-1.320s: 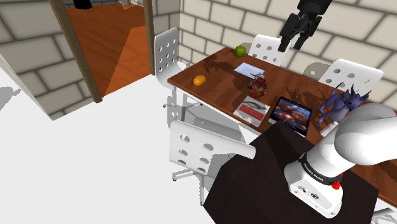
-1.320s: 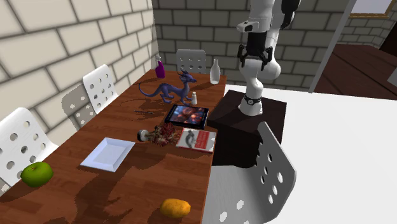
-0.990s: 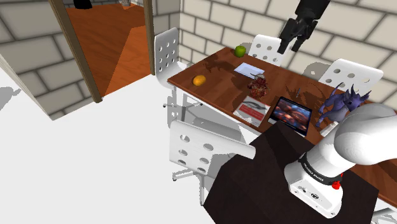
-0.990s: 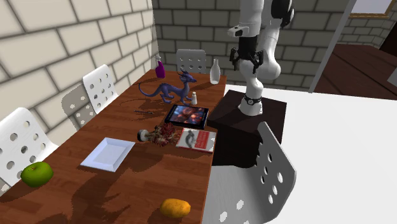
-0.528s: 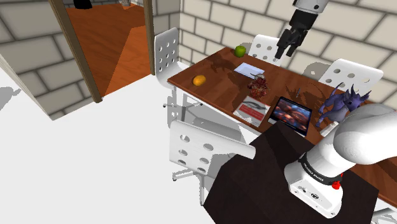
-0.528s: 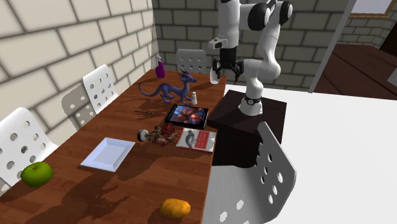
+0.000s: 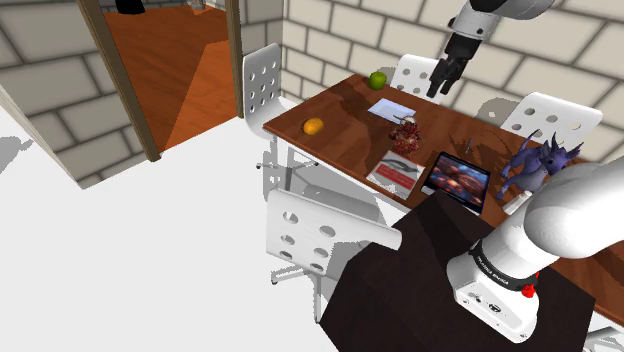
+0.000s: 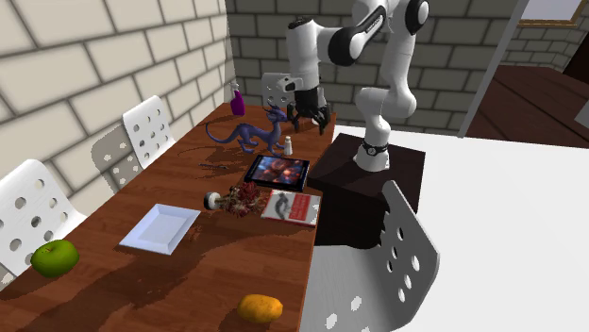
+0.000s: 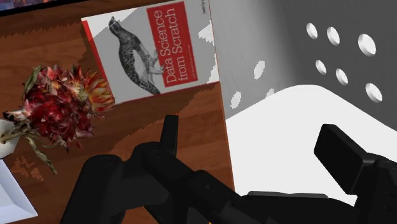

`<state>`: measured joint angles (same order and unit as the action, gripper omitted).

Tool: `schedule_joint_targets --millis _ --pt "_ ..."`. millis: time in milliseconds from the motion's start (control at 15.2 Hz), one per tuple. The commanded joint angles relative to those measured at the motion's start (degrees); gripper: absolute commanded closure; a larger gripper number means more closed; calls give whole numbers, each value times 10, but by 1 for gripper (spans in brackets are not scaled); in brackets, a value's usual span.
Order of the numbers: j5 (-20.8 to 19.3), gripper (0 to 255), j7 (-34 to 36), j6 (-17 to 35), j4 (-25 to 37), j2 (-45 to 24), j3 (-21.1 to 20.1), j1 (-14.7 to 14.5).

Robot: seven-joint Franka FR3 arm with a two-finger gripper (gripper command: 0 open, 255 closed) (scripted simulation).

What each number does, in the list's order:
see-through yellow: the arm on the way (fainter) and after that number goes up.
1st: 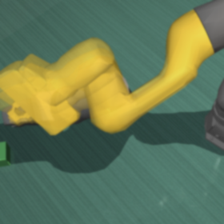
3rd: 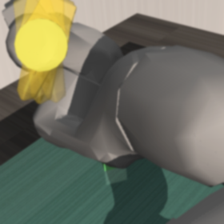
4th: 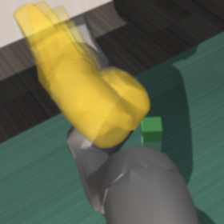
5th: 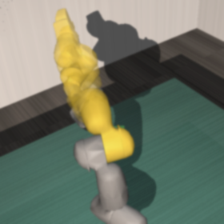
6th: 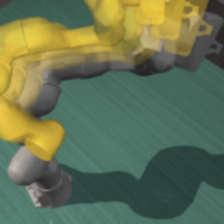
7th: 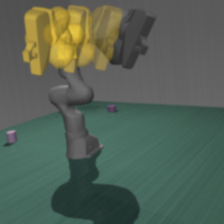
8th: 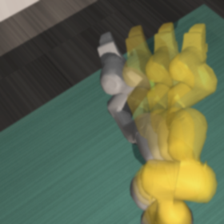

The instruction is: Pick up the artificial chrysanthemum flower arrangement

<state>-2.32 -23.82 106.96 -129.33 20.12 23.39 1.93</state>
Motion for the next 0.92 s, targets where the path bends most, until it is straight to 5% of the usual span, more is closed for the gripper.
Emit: schedule_joint_targets --millis 0,462,858 --pt "10 0 -39 18 17 -40 23 -1" --pt "92 0 -183 54 112 -209 81 6" --pt "182 0 -296 48 230 -367 86 52"
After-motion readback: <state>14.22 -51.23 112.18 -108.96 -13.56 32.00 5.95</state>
